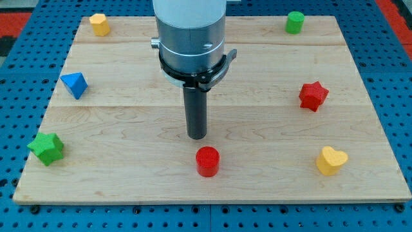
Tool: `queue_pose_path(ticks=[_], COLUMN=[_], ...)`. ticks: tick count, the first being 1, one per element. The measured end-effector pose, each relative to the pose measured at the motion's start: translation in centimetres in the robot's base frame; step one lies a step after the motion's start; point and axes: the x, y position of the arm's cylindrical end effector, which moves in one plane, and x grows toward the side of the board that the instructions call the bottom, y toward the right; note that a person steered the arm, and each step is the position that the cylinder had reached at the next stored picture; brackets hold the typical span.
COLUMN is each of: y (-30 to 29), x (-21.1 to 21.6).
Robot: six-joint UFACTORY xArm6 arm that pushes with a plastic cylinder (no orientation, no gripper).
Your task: Push the blue cube to the right of the blue triangle
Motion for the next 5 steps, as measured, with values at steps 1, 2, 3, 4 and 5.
queue_pose_path(ticks=[1,2,3,4,5], y=[0.1,0.0,0.0,0.0,0.3], x=[0.0,0.0,0.0,-0.6,-2.5])
